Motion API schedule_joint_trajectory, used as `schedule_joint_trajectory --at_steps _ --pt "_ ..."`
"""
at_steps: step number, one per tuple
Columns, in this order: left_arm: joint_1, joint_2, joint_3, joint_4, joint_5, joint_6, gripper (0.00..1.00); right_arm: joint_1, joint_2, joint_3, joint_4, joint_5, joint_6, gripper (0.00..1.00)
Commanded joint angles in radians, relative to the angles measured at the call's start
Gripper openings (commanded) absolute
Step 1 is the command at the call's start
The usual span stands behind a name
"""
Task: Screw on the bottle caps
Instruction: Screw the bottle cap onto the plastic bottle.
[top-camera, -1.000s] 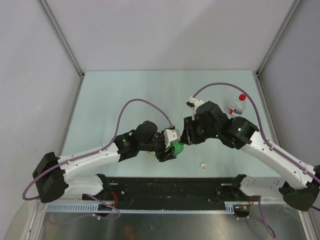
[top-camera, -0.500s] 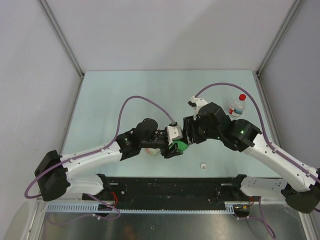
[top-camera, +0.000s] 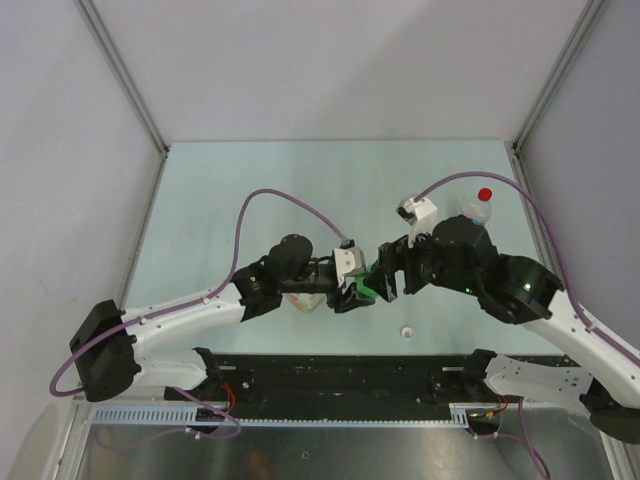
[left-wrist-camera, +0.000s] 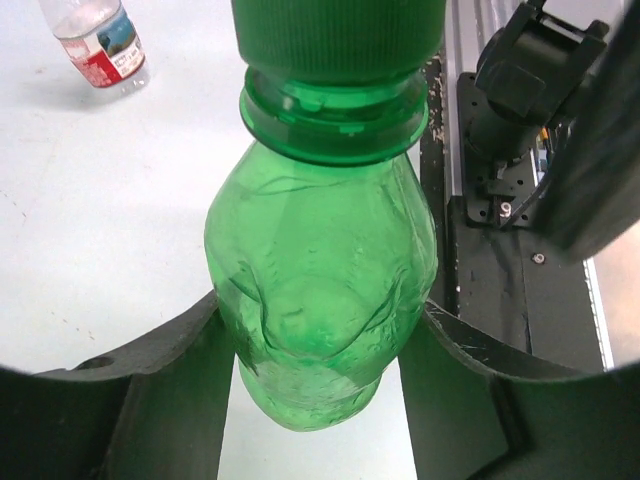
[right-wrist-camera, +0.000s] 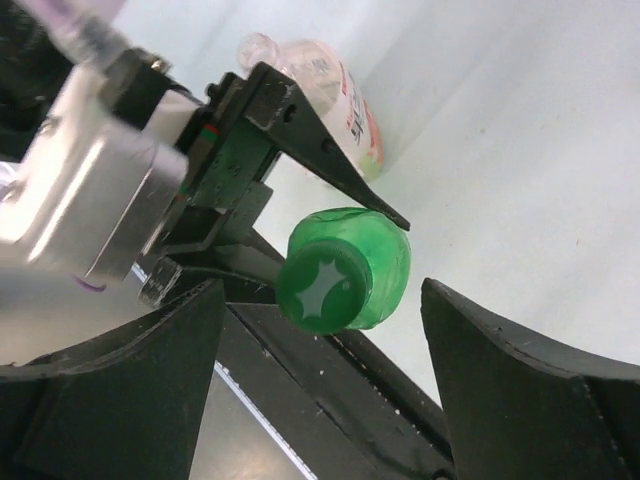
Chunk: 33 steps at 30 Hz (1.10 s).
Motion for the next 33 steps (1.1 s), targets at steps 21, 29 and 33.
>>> schedule_joint_trajectory --at_steps 21,29,33 --pt "-0.004 -0.079 -0.063 0.296 0.100 -0.092 0.00 0.006 -0.192 -0.149 0.493 -0.084 -0.044 0.98" --pt "-0.004 -0.100 -0.094 0.298 -0.023 -0.123 0.00 0.006 -0.207 -0.149 0.415 0.072 0.005 0.89" --pt "-0.004 -0.096 -0.110 0.291 -0.114 -0.124 0.00 0.006 -0.215 -0.147 0.403 0.107 0.058 0.85"
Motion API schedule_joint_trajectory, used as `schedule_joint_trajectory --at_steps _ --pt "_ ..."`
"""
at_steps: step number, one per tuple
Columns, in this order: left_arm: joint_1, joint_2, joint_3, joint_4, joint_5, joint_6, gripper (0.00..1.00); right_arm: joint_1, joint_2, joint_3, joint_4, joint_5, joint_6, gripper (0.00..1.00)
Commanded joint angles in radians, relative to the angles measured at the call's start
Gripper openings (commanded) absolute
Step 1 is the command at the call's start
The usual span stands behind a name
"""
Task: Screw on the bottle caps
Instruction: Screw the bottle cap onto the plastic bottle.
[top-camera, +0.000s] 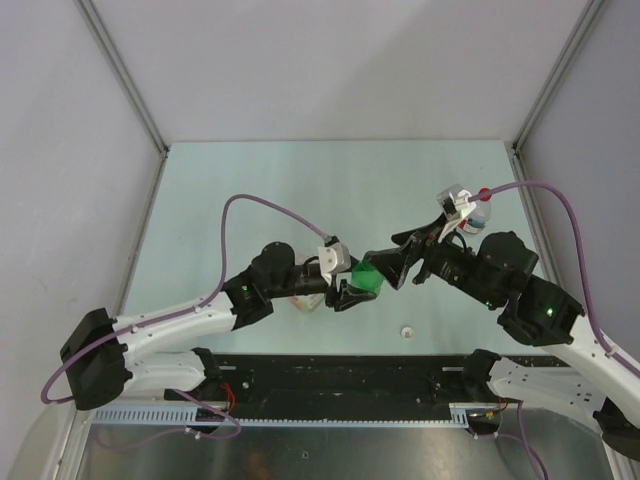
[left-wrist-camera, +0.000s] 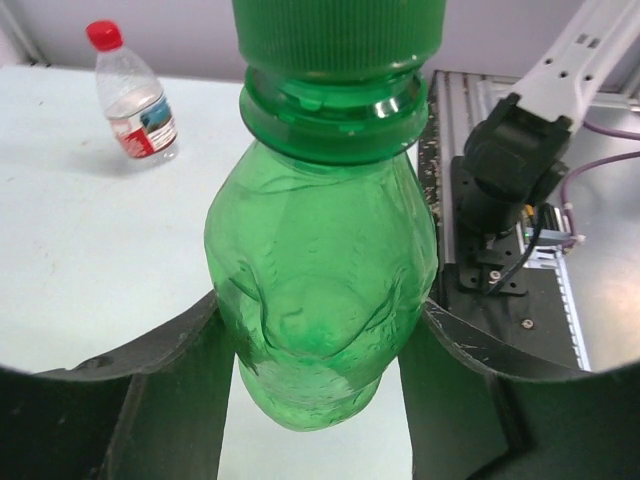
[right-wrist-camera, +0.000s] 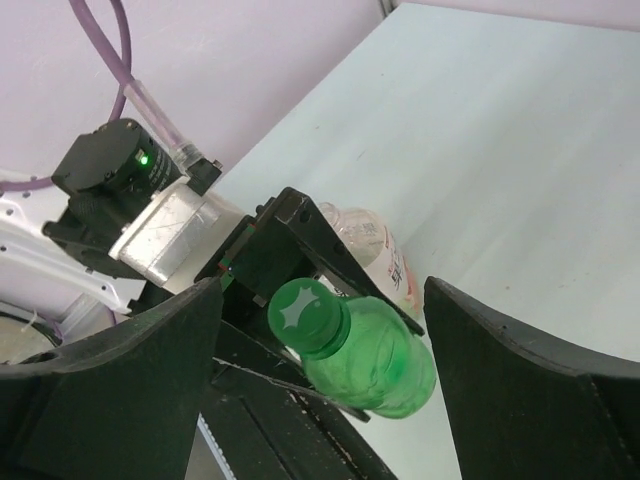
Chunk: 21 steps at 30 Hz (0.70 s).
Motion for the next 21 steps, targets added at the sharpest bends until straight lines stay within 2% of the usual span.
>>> schedule_joint_trajectory --at_steps 1,11,21 --pt "-0.004 -0.019 -0.021 0.041 -0.126 -0.013 0.00 0.005 -0.017 0.005 -0.017 0.090 0.077 0.84" --pt "-0.003 0.035 -0.012 0.016 -0.161 0.092 0.00 0.005 0.057 0.050 -0.175 0.108 0.171 0.70" --pt "-0.004 0.053 -0.003 0.016 -0.121 0.088 0.00 -0.001 0.058 0.056 -0.146 0.210 0.225 0.75"
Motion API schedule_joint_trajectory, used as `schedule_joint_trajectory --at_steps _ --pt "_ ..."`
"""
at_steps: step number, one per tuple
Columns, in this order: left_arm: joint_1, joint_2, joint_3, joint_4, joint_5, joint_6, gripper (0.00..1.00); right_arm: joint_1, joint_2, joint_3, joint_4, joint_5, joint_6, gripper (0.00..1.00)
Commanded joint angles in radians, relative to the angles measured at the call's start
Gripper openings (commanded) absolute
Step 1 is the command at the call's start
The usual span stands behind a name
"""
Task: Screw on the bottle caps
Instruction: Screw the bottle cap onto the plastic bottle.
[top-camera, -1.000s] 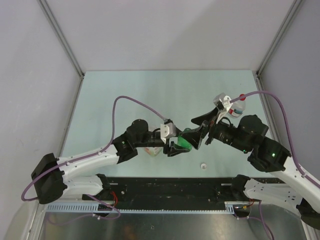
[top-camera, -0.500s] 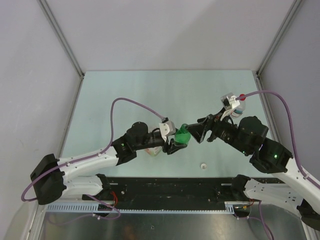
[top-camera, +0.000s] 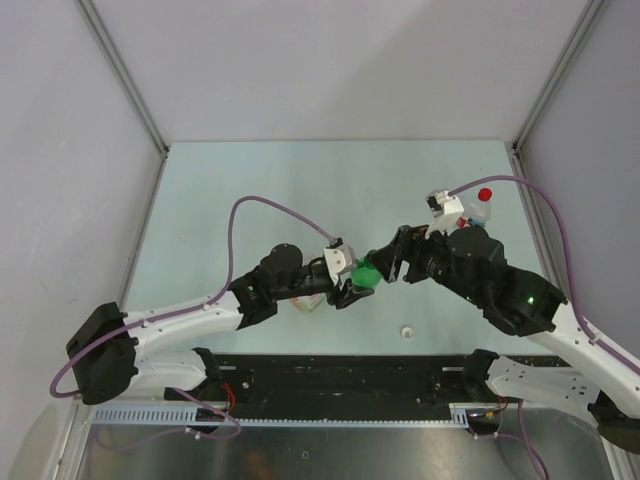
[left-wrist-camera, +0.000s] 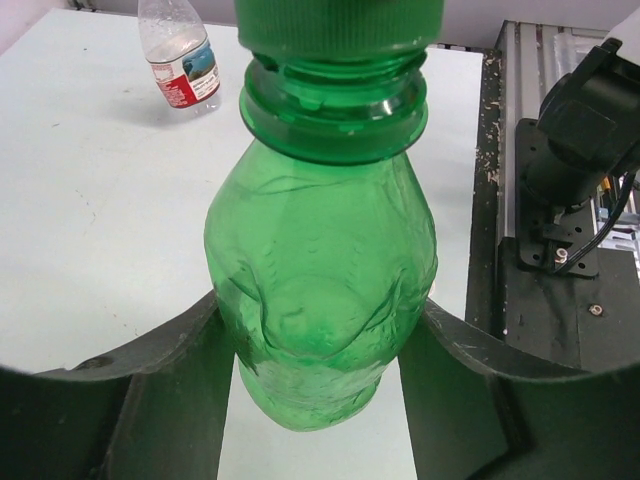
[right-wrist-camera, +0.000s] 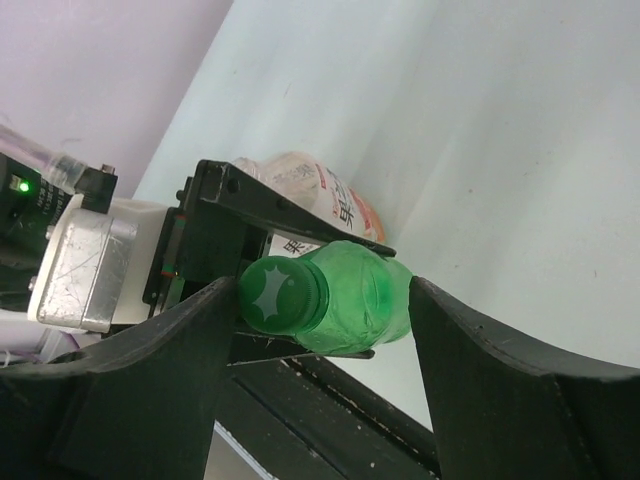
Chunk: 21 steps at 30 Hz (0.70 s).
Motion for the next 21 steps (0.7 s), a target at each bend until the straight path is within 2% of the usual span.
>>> schedule_joint_trajectory --at_steps 1,9,16,21 --pt "-0.004 0.004 0.022 0.029 0.012 0.025 0.00 -0.003 -0.034 0.041 0.044 0.068 0.034 0.75" --pt "-0.005 0.006 0.026 0.028 0.016 0.024 0.00 -0.011 -0.051 0.040 0.083 0.036 0.038 0.77" --pt "-0.004 0.004 0.026 0.028 0.008 0.021 0.00 -0.034 -0.052 0.040 0.031 0.072 0.103 0.60" --pt "-0.004 0.006 0.034 0.029 0.003 0.020 0.00 -0.045 -0.028 0.040 0.015 -0.003 0.112 0.56"
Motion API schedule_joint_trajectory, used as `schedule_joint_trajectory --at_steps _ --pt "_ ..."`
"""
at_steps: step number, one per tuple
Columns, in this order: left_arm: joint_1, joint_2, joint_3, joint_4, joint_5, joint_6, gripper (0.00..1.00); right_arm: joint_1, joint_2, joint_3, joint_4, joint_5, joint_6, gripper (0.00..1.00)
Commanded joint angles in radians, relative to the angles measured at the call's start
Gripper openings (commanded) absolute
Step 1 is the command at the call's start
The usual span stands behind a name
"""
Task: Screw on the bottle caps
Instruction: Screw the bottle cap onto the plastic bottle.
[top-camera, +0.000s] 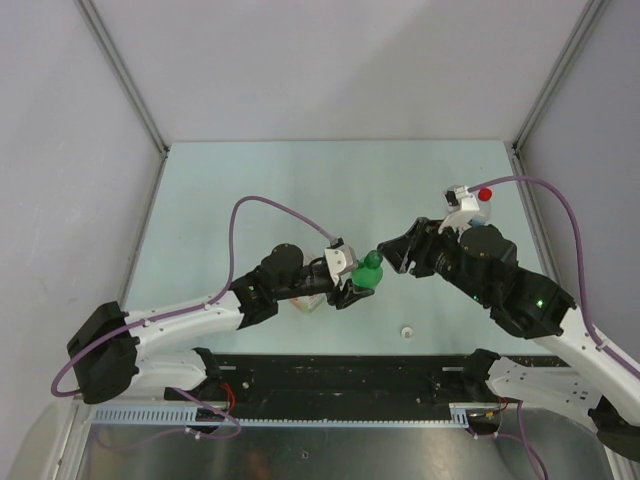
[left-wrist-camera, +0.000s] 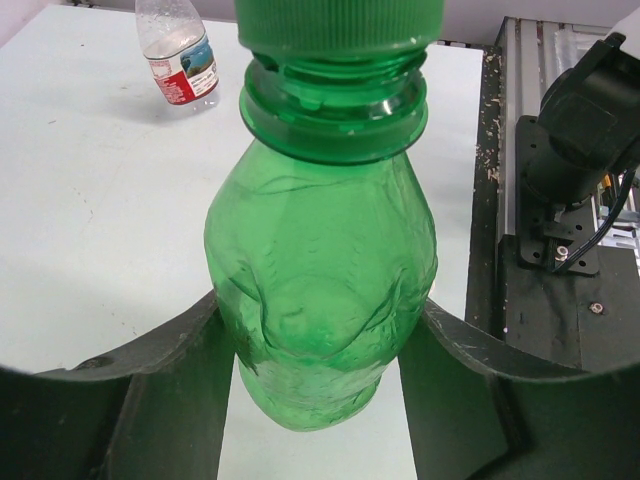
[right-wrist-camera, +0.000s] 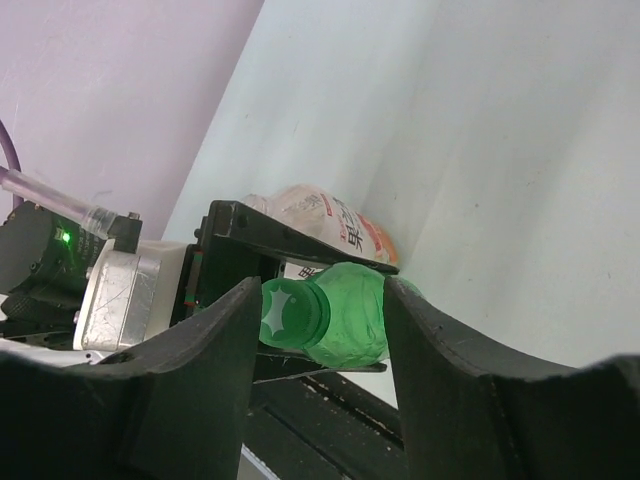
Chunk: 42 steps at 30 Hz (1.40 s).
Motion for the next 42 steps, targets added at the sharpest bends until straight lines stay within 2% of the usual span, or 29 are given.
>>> schedule_joint_trajectory --at_steps 1,6,12,19,24,30,33,42 --pt "-0.004 0.002 0.036 0.029 -0.001 0.019 0.00 -0.009 0.020 0.039 -0.002 -0.059 0.027 0.55" --pt "-0.004 0.005 0.040 0.029 -0.004 0.015 0.00 -0.014 0.056 0.039 -0.001 -0.131 0.016 0.49" --pt "-0.003 0.002 0.045 0.028 -0.008 0.014 0.00 -0.016 0.075 0.039 -0.020 -0.168 0.015 0.37" --pt "0.002 -0.003 0.061 0.028 -0.003 0.006 0.00 -0.013 0.089 0.039 -0.034 -0.189 0.002 0.30" --pt "0.017 -0.004 0.078 0.007 0.038 -0.021 0.00 -0.002 0.108 0.039 -0.031 -0.257 -0.046 0.27" --pt "0.042 -0.027 0.095 -0.031 0.098 -0.053 0.00 0.027 0.133 0.039 -0.082 -0.301 -0.136 0.26" --pt "0.053 -0.040 0.106 -0.055 0.143 -0.053 0.00 0.045 0.144 0.039 -0.103 -0.306 -0.186 0.29" --pt "0.056 -0.040 0.087 -0.073 0.274 0.003 0.00 0.052 0.072 0.039 0.006 -0.187 -0.174 0.37"
